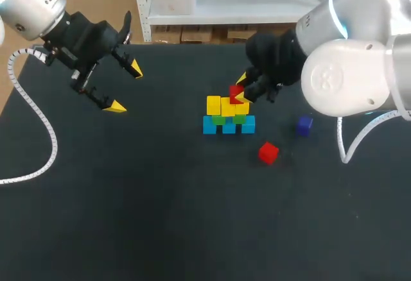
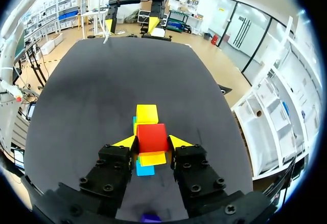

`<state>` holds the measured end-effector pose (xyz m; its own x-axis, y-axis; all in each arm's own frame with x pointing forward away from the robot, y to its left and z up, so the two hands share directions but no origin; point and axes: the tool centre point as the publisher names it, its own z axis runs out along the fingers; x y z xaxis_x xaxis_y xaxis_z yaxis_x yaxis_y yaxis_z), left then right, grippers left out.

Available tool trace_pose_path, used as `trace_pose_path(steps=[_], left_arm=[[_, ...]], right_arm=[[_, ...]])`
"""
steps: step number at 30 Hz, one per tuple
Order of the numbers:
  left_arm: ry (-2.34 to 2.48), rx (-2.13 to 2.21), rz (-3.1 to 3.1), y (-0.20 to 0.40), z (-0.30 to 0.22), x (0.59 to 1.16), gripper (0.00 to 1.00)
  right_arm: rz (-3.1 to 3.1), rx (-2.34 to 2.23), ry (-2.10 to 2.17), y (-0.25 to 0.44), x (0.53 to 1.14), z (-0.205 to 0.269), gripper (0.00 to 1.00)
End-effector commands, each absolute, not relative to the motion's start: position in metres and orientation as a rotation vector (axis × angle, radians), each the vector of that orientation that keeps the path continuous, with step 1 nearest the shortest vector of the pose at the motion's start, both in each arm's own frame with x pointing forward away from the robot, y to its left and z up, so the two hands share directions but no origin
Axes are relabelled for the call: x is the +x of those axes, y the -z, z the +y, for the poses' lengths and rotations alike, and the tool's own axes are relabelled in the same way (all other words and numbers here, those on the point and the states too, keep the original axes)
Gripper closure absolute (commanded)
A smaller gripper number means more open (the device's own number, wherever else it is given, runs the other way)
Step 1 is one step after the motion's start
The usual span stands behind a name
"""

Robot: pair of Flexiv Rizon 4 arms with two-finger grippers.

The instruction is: Place the blue cubes, place green cubes on the blue cubes, place the yellow cubes on the green cubes, then place the red cubes on the yellow cubes, and place purple cube on the red cubes.

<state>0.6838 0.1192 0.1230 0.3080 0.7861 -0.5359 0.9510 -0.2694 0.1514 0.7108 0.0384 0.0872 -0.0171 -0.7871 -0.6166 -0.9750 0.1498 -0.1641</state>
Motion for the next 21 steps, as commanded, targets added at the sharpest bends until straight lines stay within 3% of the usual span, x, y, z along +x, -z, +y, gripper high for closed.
trace_pose_path(steps=[1, 21], left_arm=[[0.5, 2.14, 1.539, -0.1225, 0.1193, 0.6858, 0.0], [0.5, 2.14, 1.539, -0.1225, 0.1193, 0.6858, 0.0]], right_arm=[[1.847, -1.682, -0.417, -0.0868, 0.7128, 0.0393, 1.0], [1.857, -1.697, -0.421, -0.0843, 0.7145, 0.04, 0.98]])
